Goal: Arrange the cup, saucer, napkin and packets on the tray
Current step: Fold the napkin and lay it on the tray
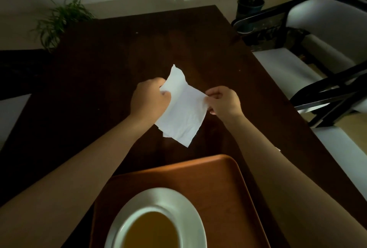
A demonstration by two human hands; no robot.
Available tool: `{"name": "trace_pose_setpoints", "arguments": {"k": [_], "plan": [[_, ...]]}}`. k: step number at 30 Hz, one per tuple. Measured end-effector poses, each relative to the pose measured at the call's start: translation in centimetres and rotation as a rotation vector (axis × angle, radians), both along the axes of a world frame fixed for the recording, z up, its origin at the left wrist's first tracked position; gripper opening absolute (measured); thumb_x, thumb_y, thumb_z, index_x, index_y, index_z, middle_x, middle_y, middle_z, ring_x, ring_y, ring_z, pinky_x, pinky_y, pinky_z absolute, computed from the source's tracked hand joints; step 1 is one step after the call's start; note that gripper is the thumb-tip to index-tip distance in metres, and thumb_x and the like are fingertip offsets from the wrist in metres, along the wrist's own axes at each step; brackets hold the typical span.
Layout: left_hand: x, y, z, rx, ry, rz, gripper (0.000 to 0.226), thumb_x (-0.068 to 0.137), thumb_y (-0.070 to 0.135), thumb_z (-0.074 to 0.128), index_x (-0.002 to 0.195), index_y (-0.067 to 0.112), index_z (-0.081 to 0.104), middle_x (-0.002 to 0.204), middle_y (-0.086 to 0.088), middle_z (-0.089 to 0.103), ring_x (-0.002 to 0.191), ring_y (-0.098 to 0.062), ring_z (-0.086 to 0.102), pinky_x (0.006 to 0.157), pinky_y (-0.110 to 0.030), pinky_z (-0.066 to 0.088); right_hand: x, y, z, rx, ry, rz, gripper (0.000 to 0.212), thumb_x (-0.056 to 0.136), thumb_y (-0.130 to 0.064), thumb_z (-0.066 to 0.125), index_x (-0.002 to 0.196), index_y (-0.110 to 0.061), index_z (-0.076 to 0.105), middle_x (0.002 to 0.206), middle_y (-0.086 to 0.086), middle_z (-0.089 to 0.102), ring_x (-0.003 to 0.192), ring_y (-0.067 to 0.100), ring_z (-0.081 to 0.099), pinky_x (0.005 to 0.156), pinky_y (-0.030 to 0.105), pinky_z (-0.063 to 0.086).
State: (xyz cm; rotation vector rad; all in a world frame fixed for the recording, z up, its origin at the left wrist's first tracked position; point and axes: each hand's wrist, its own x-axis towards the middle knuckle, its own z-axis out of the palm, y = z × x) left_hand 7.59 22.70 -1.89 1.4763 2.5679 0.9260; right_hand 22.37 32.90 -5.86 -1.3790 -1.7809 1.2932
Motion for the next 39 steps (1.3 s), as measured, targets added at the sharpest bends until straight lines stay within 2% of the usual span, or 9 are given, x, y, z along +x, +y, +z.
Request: {"name": "trace_pose_setpoints", "arguments": {"k": [4,8,14,19,24,28,32,35,39], "plan": [[0.8,0.4,-0.8,-0.103,-0.213,-0.035,0.02,0.084,0.021,0.056,0.066,0.015,0.051,0.06,0.003,0.049,0.049,-0.013,0.049,0.045,-0.016,0.041,-3.2,0.2,-0.1,0.023,0.003,0.044,0.018,0.082,-0.006,0.06,0.098,-0.012,0.064,0.082,-0.001,0.062,0.069,0.012,0.06,0.065,0.026,0.055],[2.2,0.5,-1.5,-0.149,-0.703,-0.033,0.041,0.089,0.039,0.048,0.121,0.013,0.052,0.113,-0.01,0.063,0.091,-0.024,0.066,0.084,-0.043,0.056,-4.1,0.8,-0.5,-0.062,0.043,0.03,0.02,0.084,-0.001,0.055,0.1,-0.008,0.063,0.088,0.005,0.063,0.076,0.015,0.062,0.074,0.031,0.058],[-0.3,-0.8,-3.3,-0.04,-0.642,0.09,0.03,0.089,0.007,0.042,0.115,0.008,0.058,0.117,-0.015,0.062,0.103,-0.027,0.061,0.089,-0.045,0.053,-4.3,0.8,-1.2,-0.171,0.127,0.041,0.021,0.087,-0.011,0.056,0.106,-0.004,0.06,0.088,0.007,0.065,0.082,0.021,0.066,0.075,0.033,0.058],[0.1,-0.7,-4.1,-0.106,-0.699,-0.031,0.036,0.083,0.011,0.057,0.119,0.014,0.057,0.119,-0.01,0.064,0.108,-0.022,0.06,0.097,-0.041,0.048,-4.9,-0.2,-0.9,-0.015,-0.057,0.087,0.033,0.08,-0.02,0.067,0.109,-0.007,0.059,0.1,0.008,0.064,0.089,0.024,0.065,0.082,0.04,0.057],[1.3,-0.2,-4.2,-0.086,-0.66,-0.064,0.043,0.076,0.025,0.068,0.117,0.016,0.057,0.102,0.001,0.066,0.095,-0.013,0.063,0.071,-0.011,0.045,-5.8,-1.0,1.1,-0.101,0.079,0.166,0.027,0.079,-0.003,0.061,0.106,-0.006,0.06,0.084,0.001,0.06,0.077,0.021,0.064,0.075,0.037,0.059],[1.4,-0.7,-3.1,0.015,-0.545,0.084,0.012,0.081,0.011,0.054,0.087,0.005,0.063,0.083,-0.013,0.066,0.077,-0.023,0.06,0.061,-0.026,0.042,-6.0,-1.5,3.0,-0.146,0.192,0.287,0.021,0.084,-0.009,0.059,0.105,-0.005,0.061,0.092,0.007,0.064,0.085,0.021,0.065,0.071,0.031,0.059],[0.4,-1.2,-1.2,0.134,-0.82,0.168,0.018,0.08,0.004,0.048,0.079,0.015,0.062,0.091,-0.013,0.065,0.086,-0.026,0.063,0.072,-0.039,0.052,-5.1,-1.2,3.4,0.003,0.025,0.191,0.029,0.092,-0.023,0.046,0.098,0.001,0.061,0.108,0.026,0.064,0.101,0.042,0.06,0.088,0.055,0.052],[-1.0,-1.1,-0.1,0.178,-1.09,0.122,0.025,0.081,0.005,0.05,0.097,0.02,0.062,0.101,-0.001,0.065,0.095,-0.02,0.063,0.066,-0.03,0.054,-3.5,-0.9,2.6,-0.206,-0.013,0.311,0.028,0.092,-0.042,0.043,0.088,-0.021,0.06,0.097,0.003,0.068,0.091,0.02,0.064,0.078,0.036,0.054],[-1.9,-0.3,-1.0,0.042,-1.211,0.163,0.027,0.083,0.004,0.051,0.106,0.015,0.058,0.101,-0.004,0.063,0.093,-0.02,0.061,0.063,-0.03,0.052,-1.7,-1.1,1.2,-0.326,0.092,0.275,0.02,0.087,-0.033,0.057,0.087,-0.016,0.068,0.081,-0.007,0.068,0.075,0.008,0.065,0.056,0.018,0.05]]}}
